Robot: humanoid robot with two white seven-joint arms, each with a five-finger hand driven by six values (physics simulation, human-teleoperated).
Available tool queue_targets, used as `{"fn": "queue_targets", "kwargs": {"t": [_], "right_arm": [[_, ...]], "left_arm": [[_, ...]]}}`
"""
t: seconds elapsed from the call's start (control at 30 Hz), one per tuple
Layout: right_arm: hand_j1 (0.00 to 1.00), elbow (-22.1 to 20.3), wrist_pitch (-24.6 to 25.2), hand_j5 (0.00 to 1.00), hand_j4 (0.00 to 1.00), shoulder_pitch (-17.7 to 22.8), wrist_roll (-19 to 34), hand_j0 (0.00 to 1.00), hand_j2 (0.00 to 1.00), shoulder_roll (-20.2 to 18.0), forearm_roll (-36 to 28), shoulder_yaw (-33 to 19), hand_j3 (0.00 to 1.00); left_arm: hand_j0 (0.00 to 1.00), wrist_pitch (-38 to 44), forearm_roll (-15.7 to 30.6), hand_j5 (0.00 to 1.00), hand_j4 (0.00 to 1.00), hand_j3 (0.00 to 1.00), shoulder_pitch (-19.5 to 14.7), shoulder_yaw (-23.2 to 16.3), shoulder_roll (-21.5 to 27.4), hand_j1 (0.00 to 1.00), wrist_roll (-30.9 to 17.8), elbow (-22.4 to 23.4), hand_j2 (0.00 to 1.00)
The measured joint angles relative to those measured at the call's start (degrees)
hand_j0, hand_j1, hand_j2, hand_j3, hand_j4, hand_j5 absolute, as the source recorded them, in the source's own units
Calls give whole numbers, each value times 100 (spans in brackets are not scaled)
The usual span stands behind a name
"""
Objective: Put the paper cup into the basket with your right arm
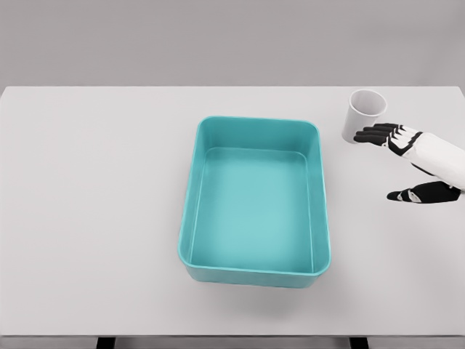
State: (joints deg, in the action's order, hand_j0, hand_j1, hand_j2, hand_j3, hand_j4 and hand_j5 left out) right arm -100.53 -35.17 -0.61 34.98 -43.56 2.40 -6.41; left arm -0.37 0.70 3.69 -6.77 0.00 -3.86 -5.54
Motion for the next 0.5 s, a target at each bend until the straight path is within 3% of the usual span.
{"fn": "queue_targets", "kwargs": {"t": [0.27, 0.4, 0.5], "right_arm": [[100, 72, -1, 100, 100, -53, 5, 100, 100, 133, 32, -135, 100], [100, 115, 101, 100, 100, -96, 5, 100, 100, 145, -770, -149, 100], [100, 143, 898, 100, 100, -290, 4, 100, 100, 176, -1508, -161, 100]], "left_arm": [[100, 1, 0, 100, 100, 100, 0, 0, 0, 100, 0, 0, 100], [100, 1, 0, 100, 100, 100, 0, 0, 0, 100, 0, 0, 100], [100, 2, 0, 100, 100, 100, 0, 0, 0, 100, 0, 0, 100]]}}
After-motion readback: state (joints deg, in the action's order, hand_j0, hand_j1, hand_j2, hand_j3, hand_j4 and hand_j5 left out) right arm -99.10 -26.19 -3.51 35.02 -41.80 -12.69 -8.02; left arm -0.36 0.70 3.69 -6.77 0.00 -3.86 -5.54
